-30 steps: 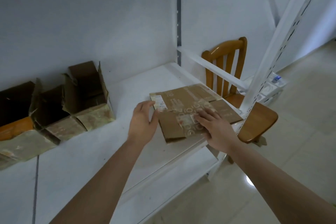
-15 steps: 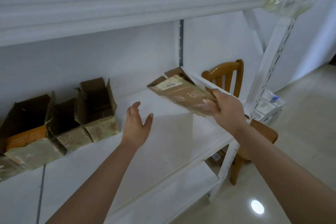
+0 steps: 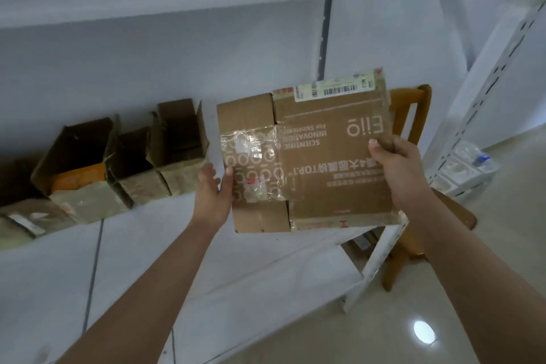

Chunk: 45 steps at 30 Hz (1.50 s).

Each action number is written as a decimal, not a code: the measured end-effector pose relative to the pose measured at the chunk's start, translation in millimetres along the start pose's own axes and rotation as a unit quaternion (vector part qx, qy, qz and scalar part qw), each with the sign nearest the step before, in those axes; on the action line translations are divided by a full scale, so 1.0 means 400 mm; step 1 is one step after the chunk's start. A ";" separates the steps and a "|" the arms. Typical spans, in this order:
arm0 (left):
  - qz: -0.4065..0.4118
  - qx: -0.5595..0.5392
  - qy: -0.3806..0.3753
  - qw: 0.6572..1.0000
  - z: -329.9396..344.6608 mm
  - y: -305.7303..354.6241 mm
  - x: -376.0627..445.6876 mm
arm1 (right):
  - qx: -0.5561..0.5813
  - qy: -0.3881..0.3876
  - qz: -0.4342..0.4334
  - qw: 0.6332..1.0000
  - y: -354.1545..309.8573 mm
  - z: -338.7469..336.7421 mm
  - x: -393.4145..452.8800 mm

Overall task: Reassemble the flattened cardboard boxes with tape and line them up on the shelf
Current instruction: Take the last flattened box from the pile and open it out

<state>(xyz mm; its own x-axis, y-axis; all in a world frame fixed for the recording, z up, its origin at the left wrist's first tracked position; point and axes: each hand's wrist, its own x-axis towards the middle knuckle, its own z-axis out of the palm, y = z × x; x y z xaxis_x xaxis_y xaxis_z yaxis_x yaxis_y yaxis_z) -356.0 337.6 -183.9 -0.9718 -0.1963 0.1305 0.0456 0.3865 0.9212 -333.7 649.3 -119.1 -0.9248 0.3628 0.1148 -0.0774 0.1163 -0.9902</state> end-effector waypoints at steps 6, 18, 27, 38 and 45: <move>-0.059 -0.013 0.022 0.998 -0.063 -0.038 -0.044 | 0.049 -0.051 0.069 0.995 0.080 0.047 -0.056; 0.053 0.021 0.126 0.990 -0.386 -0.109 -0.217 | 0.059 -0.066 0.109 0.990 0.076 0.314 -0.321; 0.053 0.026 0.189 0.980 -0.879 -0.240 -0.401 | 0.039 -0.088 0.060 0.994 0.032 0.704 -0.663; 0.025 -0.022 0.266 0.963 -1.174 -0.328 -0.387 | 0.037 -0.120 0.017 0.992 -0.057 1.041 -0.771; 0.020 -0.047 0.296 0.954 -1.383 -0.396 -0.324 | 0.049 -0.171 -0.023 0.984 -0.137 1.287 -0.787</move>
<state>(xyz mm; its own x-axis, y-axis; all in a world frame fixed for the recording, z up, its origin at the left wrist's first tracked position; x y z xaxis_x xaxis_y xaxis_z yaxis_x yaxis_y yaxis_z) -109.2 -196.9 -143.9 -0.6697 -0.6674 0.3257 0.1278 0.3285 0.9358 -230.2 52.7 -142.0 -0.9894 0.0251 0.1433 -0.1425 0.0294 -0.9894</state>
